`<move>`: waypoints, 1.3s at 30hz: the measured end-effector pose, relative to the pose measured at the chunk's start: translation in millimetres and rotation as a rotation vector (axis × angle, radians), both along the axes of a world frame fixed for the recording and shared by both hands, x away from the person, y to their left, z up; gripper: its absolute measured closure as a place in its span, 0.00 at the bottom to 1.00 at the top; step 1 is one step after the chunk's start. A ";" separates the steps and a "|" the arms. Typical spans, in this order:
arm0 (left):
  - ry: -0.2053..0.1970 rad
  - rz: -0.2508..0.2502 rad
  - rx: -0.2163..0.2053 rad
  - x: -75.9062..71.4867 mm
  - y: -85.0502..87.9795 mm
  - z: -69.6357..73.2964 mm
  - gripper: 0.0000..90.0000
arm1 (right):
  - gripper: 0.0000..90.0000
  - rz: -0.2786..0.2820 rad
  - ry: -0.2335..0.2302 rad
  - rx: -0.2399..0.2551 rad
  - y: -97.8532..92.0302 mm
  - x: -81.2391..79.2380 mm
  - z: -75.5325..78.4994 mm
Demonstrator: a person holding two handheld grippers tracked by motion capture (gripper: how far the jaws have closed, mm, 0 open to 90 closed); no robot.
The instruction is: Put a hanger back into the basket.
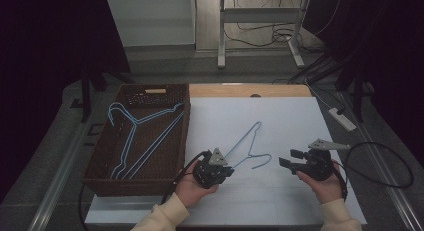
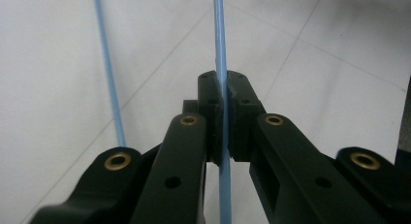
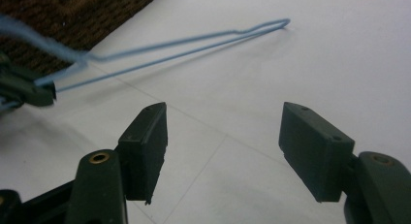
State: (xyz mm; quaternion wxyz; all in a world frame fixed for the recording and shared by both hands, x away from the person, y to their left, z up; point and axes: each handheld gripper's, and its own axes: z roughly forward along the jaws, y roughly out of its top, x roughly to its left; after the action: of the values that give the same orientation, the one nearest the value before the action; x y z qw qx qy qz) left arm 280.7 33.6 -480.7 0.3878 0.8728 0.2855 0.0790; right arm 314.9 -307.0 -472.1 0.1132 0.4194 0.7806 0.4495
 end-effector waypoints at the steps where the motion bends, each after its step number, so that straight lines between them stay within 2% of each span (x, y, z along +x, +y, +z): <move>1: -0.004 0.002 -0.004 -0.4 1.7 2.1 0.96 | 0.40 0.001 0.002 -0.004 0.7 -0.4 -1.3; 4: -0.009 0.002 -0.027 -2.1 4.5 8.9 0.96 | 0.40 0.008 -0.003 -0.009 2.5 -1.2 -3.8; 10: -0.038 -0.004 -0.046 -7.9 7.5 22.2 0.96 | 0.40 0.022 -0.019 -0.011 5.5 -3.8 -4.3; 14: -0.043 -0.002 -0.086 -10.3 13.1 32.6 0.96 | 0.39 0.024 -0.026 -0.001 5.8 -5.8 -4.3; 20: -0.080 -0.004 -0.129 -14.2 22.8 50.9 0.96 | 0.39 0.027 -0.032 -0.004 6.8 -7.2 -3.9; 24: -0.081 -0.006 -0.183 -15.4 32.3 61.5 0.96 | 0.39 0.024 -0.040 -0.004 6.1 -7.6 -3.5; 27: -0.095 -0.002 -0.205 -15.9 39.9 69.1 0.96 | 0.39 0.027 -0.046 -0.008 6.5 -8.3 -3.1; 33: -0.125 0.033 -0.240 -15.6 59.8 85.2 0.96 | 0.39 0.034 -0.050 -0.021 6.9 -8.0 -4.4; 35: -0.128 0.039 -0.247 -15.5 62.2 86.7 0.96 | 0.39 0.035 -0.048 -0.029 7.5 -8.3 -4.5; 39: -0.145 0.073 -0.283 -14.7 81.0 96.2 0.96 | 0.39 0.036 -0.044 -0.039 8.3 -8.7 -5.0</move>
State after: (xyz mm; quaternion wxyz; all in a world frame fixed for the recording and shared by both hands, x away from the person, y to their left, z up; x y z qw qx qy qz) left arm 265.9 114.6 -384.5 0.5234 0.7905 0.2966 0.1150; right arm 306.1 -298.7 -477.1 0.1302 0.3928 0.7940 0.4453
